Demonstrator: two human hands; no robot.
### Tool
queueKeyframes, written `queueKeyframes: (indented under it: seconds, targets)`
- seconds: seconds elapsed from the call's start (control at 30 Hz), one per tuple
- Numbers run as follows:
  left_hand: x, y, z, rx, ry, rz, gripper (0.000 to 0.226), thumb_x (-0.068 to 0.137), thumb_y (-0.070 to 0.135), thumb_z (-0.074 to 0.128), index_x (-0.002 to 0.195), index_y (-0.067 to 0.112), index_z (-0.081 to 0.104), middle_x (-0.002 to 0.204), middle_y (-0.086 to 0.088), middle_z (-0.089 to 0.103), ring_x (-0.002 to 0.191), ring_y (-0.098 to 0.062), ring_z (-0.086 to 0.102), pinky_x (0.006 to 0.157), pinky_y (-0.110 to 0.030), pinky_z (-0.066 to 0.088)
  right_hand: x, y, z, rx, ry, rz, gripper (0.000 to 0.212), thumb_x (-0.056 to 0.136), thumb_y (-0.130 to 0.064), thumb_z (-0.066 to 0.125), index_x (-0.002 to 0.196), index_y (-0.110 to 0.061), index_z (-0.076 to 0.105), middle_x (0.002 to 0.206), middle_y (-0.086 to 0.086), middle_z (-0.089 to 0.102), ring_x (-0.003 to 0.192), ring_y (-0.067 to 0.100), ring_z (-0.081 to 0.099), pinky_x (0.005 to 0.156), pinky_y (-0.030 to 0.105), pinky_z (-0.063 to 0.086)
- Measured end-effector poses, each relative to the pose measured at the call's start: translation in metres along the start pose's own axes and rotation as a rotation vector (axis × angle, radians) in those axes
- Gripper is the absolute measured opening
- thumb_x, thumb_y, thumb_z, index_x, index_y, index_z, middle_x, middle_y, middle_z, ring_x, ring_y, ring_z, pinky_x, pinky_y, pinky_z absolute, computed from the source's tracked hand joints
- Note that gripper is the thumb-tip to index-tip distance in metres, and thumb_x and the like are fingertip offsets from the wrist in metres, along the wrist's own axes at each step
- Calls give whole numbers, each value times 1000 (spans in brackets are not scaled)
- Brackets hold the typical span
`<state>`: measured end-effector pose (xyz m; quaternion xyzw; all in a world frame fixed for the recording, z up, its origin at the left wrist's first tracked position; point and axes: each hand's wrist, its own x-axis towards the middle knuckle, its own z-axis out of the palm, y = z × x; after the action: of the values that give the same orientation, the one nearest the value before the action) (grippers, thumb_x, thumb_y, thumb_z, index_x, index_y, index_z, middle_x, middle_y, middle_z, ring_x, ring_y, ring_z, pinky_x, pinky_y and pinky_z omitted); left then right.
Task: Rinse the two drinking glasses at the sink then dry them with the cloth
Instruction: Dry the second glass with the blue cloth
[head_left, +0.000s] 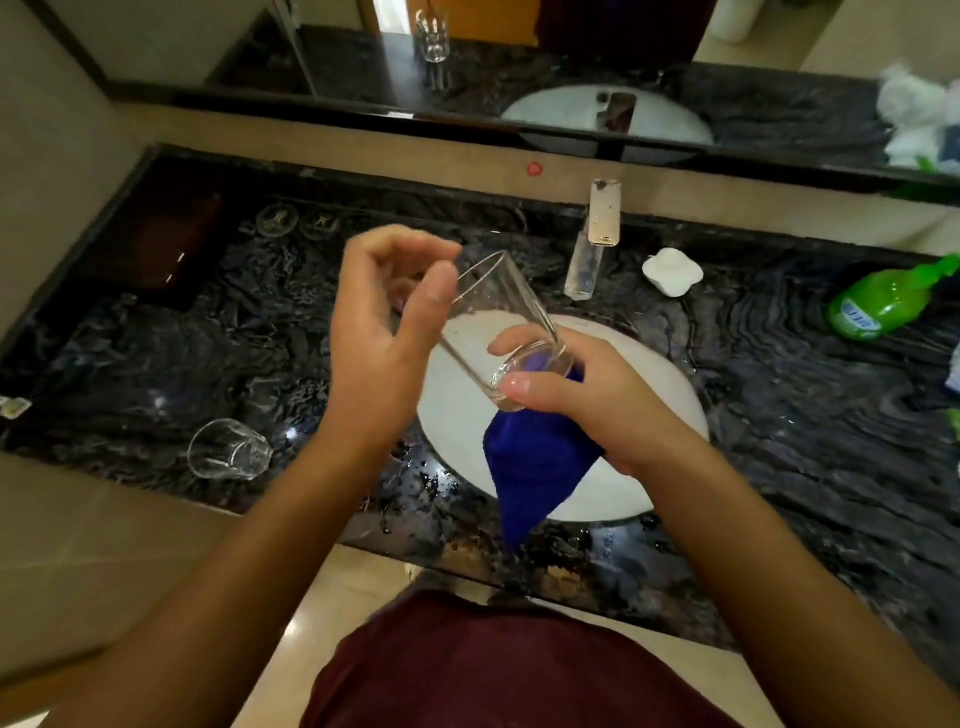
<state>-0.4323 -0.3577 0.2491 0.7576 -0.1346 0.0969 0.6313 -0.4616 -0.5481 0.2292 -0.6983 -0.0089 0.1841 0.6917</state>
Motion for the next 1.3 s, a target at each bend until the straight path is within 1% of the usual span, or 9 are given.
queueKeyframes:
  seconds: [0.13, 0.3, 0.43, 0.5, 0.6, 0.73, 0.83, 1.03, 1.3]
  targets:
    - [-8, -11, -32, -124, -297, -288, 100, 72, 78, 70, 147, 16, 43, 130, -5, 70, 121, -22, 67, 96, -29, 53, 7, -4, 17, -4, -2, 17, 54, 61, -46, 81, 109, -23, 72, 98, 2, 78, 90, 25, 74, 85, 43, 59]
    - [-9, -12, -63, -163, -310, -310, 70, 76, 47, 81, 135, 20, 54, 121, -5, 74, 115, -25, 71, 91, -34, 56, 17, -10, 49, -156, -75, 30, 59, 73, -41, 85, 127, -25, 67, 118, -1, 76, 108, 19, 72, 102, 49, 55]
    - [-20, -21, -95, -152, -162, -259, 64, 76, 32, 79, 131, 9, 55, 115, -10, 75, 113, -27, 71, 96, -40, 57, 26, -13, 65, -343, -94, 97, 67, 64, -43, 95, 121, -36, 61, 105, -9, 76, 97, 7, 72, 89, 32, 57]
    - [-26, -29, -118, -153, -89, -272, 62, 75, 33, 79, 129, 12, 56, 112, -9, 75, 110, -27, 73, 93, -37, 58, 27, -16, 70, -550, -124, 138, 56, 66, -36, 95, 111, -37, 63, 95, -15, 70, 85, -2, 66, 75, 20, 54]
    - [-36, -47, -155, -115, -39, -294, 63, 75, 33, 79, 129, 10, 57, 111, -8, 76, 107, -26, 73, 95, -36, 57, 34, -13, 84, -674, -106, 129, 24, 72, -12, 81, 87, -25, 67, 83, -6, 71, 78, 15, 67, 71, 38, 57]
    - [-55, -66, -194, -31, -2, -272, 69, 71, 35, 82, 129, 8, 56, 110, -7, 75, 107, -22, 73, 95, -32, 57, 43, -6, 106, -499, -42, 120, 12, 64, -15, 64, 75, -19, 64, 72, -3, 67, 67, 13, 62, 63, 35, 51]
    - [-69, -76, -224, 35, 18, -280, 67, 70, 40, 85, 127, 19, 58, 112, -1, 75, 109, -17, 72, 98, -36, 55, 54, -1, 124, -342, -31, 133, 17, 62, -8, 60, 70, -23, 65, 90, 6, 74, 81, 20, 68, 71, 39, 53]
    - [-94, -84, -270, 219, 66, -317, 74, 66, 48, 90, 128, 24, 57, 116, 11, 73, 114, -7, 68, 100, -31, 53, 74, 17, 153, -132, 33, 150, 27, 87, 19, 54, 87, -6, 64, 107, 8, 79, 107, 30, 73, 90, 40, 59]
    - [-110, -112, -318, 395, 207, -402, 79, 68, 45, 93, 132, 23, 52, 118, 14, 70, 115, -1, 66, 101, -32, 54, 102, 15, 179, 62, 30, 65, 16, 96, 7, 56, 96, -6, 65, 103, 21, 77, 103, 37, 73, 92, 46, 59]
